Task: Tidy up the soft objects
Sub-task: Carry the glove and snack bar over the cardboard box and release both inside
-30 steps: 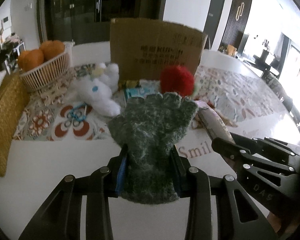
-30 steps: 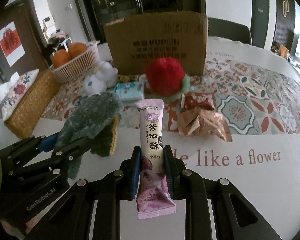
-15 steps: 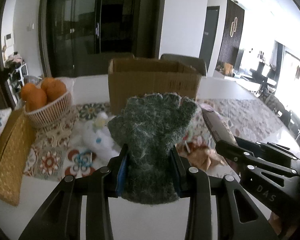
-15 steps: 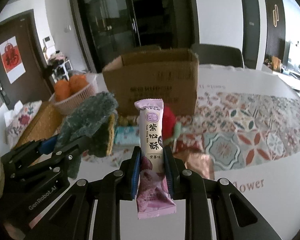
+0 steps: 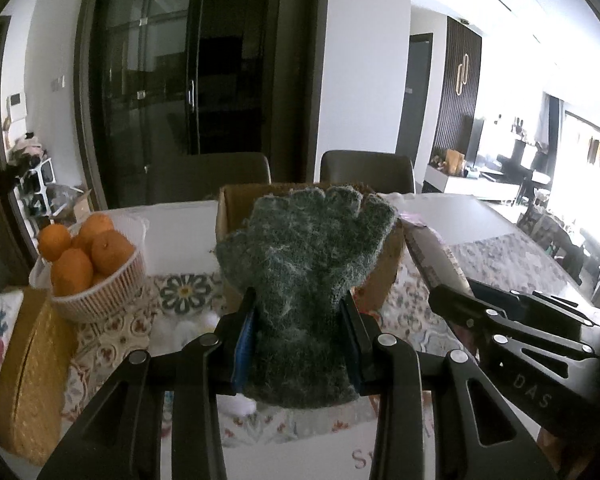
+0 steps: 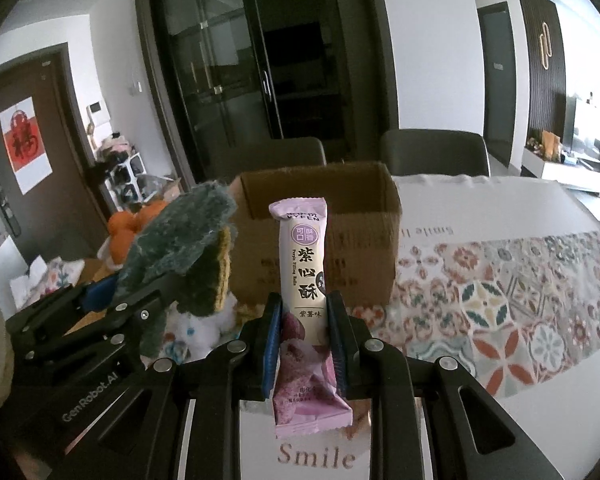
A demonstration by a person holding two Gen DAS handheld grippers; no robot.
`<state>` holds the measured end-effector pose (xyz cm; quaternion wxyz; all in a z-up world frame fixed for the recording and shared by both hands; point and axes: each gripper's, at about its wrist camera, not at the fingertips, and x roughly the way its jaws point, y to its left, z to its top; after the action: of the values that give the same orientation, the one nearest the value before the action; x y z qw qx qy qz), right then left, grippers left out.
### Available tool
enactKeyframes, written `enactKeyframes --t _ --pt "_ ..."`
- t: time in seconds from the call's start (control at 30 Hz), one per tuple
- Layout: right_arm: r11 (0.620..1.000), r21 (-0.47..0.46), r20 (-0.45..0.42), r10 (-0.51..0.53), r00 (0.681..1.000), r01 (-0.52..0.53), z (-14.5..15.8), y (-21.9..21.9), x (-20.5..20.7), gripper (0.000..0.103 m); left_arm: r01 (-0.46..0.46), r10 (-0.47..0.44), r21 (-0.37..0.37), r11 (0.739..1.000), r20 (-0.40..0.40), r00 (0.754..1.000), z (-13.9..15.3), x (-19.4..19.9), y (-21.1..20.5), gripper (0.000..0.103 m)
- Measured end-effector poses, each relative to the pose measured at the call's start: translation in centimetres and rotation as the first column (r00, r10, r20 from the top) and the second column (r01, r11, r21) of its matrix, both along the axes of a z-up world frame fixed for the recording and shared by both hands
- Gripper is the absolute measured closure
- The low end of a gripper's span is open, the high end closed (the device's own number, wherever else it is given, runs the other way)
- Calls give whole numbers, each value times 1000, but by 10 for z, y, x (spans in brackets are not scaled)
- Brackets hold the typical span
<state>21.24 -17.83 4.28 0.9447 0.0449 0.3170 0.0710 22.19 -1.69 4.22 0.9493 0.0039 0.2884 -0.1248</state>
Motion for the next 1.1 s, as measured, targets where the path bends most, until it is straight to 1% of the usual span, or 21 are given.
enactKeyframes --t 0.13,0.4,0.53,0.77,0.87,0.9,0.97,1.0,1.03,1.1 --pt "1000 7 10 3 1000 -3 14 0 15 79 -3 3 14 1000 11 1000 11 16 -2 66" --pt "1000 -12 33 -5 999 5 38 0 41 79 -12 12 6 1000 21 1000 30 39 -5 65" --pt "1000 -5 22 0 1000 1 46 -2 57 79 -19 18 11 1000 20 1000 37 54 -6 65" --pt "1000 -14 -7 7 1000 -7 55 -5 87 79 -17 15 68 998 26 1000 49 81 -12 65" --pt "999 -34 -3 10 1000 -10 60 -4 104 79 -7 7 59 998 -12 1000 51 101 -15 65" --pt "999 -39 -4 10 1000 -10 60 -4 111 79 7 -4 46 999 -52 999 48 116 -16 65" --pt "999 -29 -43 14 999 -15 59 -5 133 82 27 -22 36 999 -123 992 43 137 -18 65" --pt "999 -36 -53 6 999 -8 59 -5 140 82 30 -24 37 999 -155 988 39 150 -20 65" --pt "999 -47 -57 -6 998 3 59 -5 145 82 30 -23 44 999 -163 986 37 155 -22 65" --pt "997 -73 -62 -16 998 11 60 -5 154 82 32 -13 100 995 -187 982 34 169 -30 65"
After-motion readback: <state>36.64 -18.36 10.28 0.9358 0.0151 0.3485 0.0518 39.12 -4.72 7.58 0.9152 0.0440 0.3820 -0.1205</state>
